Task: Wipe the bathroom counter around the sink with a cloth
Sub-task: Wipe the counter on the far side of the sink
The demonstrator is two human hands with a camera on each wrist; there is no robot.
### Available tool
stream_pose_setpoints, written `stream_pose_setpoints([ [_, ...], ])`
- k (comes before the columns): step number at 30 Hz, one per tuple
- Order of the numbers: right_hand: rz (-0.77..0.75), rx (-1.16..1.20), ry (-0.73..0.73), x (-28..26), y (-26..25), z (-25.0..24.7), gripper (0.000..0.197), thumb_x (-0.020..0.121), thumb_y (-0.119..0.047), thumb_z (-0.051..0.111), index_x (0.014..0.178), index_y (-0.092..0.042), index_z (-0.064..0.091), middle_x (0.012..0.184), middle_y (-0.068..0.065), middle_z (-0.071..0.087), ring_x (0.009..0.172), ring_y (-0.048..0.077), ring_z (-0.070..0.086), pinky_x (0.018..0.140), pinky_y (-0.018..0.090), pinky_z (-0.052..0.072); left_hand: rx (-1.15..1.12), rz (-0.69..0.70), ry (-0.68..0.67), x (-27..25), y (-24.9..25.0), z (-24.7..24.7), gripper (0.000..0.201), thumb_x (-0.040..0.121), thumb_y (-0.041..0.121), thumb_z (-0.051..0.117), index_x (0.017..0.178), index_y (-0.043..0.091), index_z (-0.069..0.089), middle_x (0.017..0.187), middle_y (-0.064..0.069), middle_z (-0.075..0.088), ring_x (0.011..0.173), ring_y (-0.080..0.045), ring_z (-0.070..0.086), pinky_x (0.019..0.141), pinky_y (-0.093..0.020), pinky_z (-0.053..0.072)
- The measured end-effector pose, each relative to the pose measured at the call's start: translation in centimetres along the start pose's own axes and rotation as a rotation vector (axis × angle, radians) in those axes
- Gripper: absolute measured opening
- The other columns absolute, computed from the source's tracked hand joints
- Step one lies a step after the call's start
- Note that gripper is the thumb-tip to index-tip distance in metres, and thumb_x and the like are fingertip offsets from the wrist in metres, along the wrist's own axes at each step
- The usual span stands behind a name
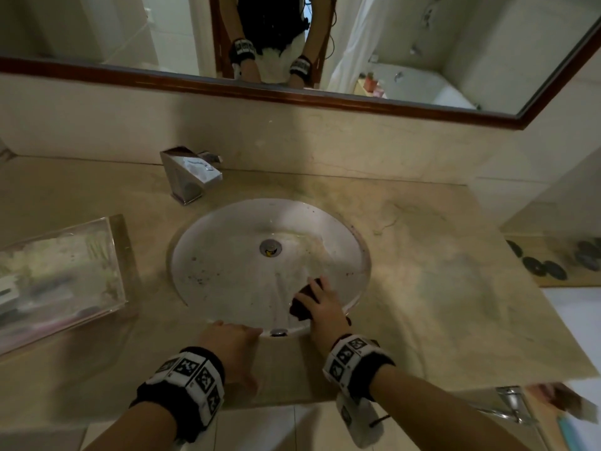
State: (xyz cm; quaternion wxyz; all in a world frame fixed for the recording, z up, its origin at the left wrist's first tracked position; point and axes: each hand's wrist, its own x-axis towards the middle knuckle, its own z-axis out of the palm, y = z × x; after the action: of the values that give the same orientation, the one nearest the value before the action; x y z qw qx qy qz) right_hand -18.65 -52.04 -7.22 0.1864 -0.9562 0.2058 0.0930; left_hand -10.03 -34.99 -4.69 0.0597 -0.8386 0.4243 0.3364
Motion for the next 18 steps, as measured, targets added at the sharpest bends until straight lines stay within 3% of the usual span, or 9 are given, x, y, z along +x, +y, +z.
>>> stream_pose_setpoints([
  [2,-0.052,0.094,0.152,-0.4,0.7,-1.0,0.044,0.094,-0.009,0.048,0.137,-0.018,0.044,0.158,0.01,0.011,0.146,0.032,0.002,0.119,0.042,-0.005,-0.074,0.036,-0.032,0.5,0.9,-0.3,0.089,0.066,0.056,0.074,0.142,0.037,0.031,0.142,0.006,0.049,0.128,-0.021,0.049,0.112,-0.037,0.036],
  [4,0.027,0.273,0.304,-1.0,2.9,-2.7,0.041,0.093,-0.01,0.049,0.133,-0.013,0.051,0.154,0.015,0.021,0.145,0.034,0.013,0.116,0.034,0.002,-0.15,0.054,-0.043,1.1,2.6,-0.4,0.098,0.067,0.055,0.075,0.146,0.032,0.022,0.148,0.004,0.041,0.132,-0.023,0.044,0.112,-0.037,0.036],
  [6,0.154,0.276,0.267,-1.7,6.6,-4.8,0.046,0.091,-0.005,0.049,0.137,-0.014,0.046,0.155,0.013,0.02,0.146,0.031,0.011,0.119,0.033,0.006,-0.213,0.063,-0.025,1.8,5.0,-0.5,0.104,0.071,0.054,0.073,0.15,0.029,0.01,0.156,0.003,0.026,0.138,-0.025,0.035,0.116,-0.037,0.03],
  [8,0.24,0.15,0.243,-2.3,11.0,-6.6,0.056,0.088,0.0,0.05,0.14,-0.017,0.04,0.157,0.013,0.015,0.146,0.033,0.004,0.121,0.04,0.008,-0.252,0.077,-0.001,2.5,7.3,-0.6,0.107,0.074,0.054,0.07,0.151,0.027,0.0,0.161,0.004,0.007,0.145,-0.021,0.021,0.121,-0.037,0.018],
  [11,0.373,0.092,0.269,-3.7,16.7,-8.2,0.06,0.087,0.002,0.048,0.142,-0.016,0.035,0.156,0.017,0.012,0.145,0.037,0.005,0.118,0.044,0.012,-0.272,0.033,-0.023,3.7,9.8,0.0,0.11,0.074,0.057,0.068,0.151,0.028,-0.006,0.161,0.005,-0.003,0.148,-0.017,0.009,0.123,-0.039,0.011],
  [14,0.496,0.076,0.328,-4.5,21.0,-8.3,0.059,0.089,0.005,0.042,0.143,-0.018,0.035,0.155,0.021,0.013,0.142,0.042,0.009,0.116,0.048,0.019,-0.334,-0.067,-0.037,4.3,11.9,0.1,0.11,0.072,0.058,0.069,0.151,0.029,-0.001,0.161,0.003,0.007,0.146,-0.022,0.019,0.121,-0.04,0.018],
  [18,0.628,0.073,0.195,-5.3,22.1,-6.7,0.062,0.093,-0.002,0.044,0.148,-0.024,0.022,0.157,0.017,0.0,0.143,0.04,0.002,0.113,0.045,0.023,-0.376,-0.163,0.006,4.0,13.3,-0.4,0.102,0.068,0.05,0.077,0.149,0.03,0.018,0.153,0.0,0.033,0.139,-0.023,0.036,0.115,-0.036,0.027],
])
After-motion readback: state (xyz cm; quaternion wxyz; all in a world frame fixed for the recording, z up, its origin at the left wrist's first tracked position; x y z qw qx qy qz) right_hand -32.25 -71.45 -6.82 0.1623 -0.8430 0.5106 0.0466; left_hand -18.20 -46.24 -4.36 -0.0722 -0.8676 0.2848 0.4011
